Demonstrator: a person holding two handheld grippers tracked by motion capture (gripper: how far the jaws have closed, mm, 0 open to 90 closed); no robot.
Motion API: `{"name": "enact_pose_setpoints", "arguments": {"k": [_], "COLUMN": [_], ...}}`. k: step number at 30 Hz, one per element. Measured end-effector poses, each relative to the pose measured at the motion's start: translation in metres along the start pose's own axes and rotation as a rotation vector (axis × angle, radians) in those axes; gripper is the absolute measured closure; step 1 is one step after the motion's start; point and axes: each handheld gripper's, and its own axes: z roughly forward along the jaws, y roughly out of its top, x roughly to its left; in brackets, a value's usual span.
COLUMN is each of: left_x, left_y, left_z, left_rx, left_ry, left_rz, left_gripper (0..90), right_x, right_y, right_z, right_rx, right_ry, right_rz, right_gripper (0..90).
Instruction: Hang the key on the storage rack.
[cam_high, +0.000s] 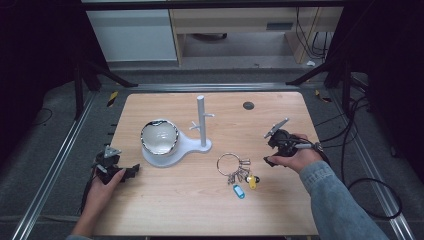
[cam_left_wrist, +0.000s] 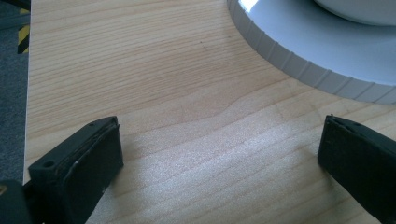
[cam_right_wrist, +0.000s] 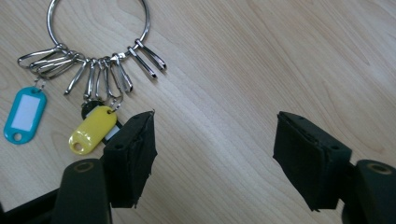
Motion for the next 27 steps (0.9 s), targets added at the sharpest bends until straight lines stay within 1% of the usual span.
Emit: {"name": "enact_pose_setpoints", "arguments": {"k": [1,2,5,7,8,12,13,14,16,17,18,22,26,27], "left_x": [0.000,0.000,0.000,0.000,0.000,0.000,0.000,0.000,0.000,0.000,0.000,0.000,0.000,0.000], "left_y": [0.000,0.000,0.000,0.000,0.000,0.000,0.000,0.000,0.000,0.000,0.000,0.000,0.000,0.000], "left_z": [0.000,0.000,0.000,0.000,0.000,0.000,0.000,0.000,0.000,0.000,0.000,0.000,0.000,0.000], "left_rx": [0.001,0.001,0.002,0.001,0.001,0.000,0.002,0.001,0.001,0.001,0.001,0.001,0.001,0.001], "left_ry": [0.001,0.001,0.000,0.000,0.000,0.000,0.000,0.000,0.001,0.001,0.001,0.000,0.000,0.000], "left_rz": [0.000,0.000,0.000,0.000,0.000,0.000,0.000,0.000,0.000,0.000,0.000,0.000,0.000,0.000], "left_gripper": [0.0,0.0,0.0,0.0,0.0,0.0,0.0,0.0,0.0,0.0,0.0,0.0,0.0,0.0], "right_x": [0.002,0.002,0.005,0.008,0.008,0.014,0.016,0.016,0.020,0.022,0.022,0.028,0.033,0.035], "right_y": [0.005,0.005,0.011,0.017,0.017,0.023,0.026,0.026,0.029,0.031,0.031,0.036,0.039,0.040], "right_z": [0.000,0.000,-0.001,0.000,0.000,0.007,0.010,0.010,0.015,0.021,0.021,0.032,0.045,0.050], "right_rx": [0.012,0.012,0.020,0.030,0.030,0.058,0.064,0.064,0.072,0.080,0.080,0.106,0.124,0.138], "right_ry": [0.002,0.002,0.010,0.021,0.021,0.044,0.055,0.055,0.072,0.083,0.083,0.109,0.132,0.144], "right_rz": [-0.013,-0.013,-0.030,-0.055,-0.055,-0.092,-0.109,-0.109,-0.122,-0.138,-0.138,-0.180,-0.214,-0.223], "right_gripper": [32.6,32.6,37.2,41.4,41.4,51.2,56.2,56.2,59.1,61.9,61.9,67.4,72.6,74.1]}}
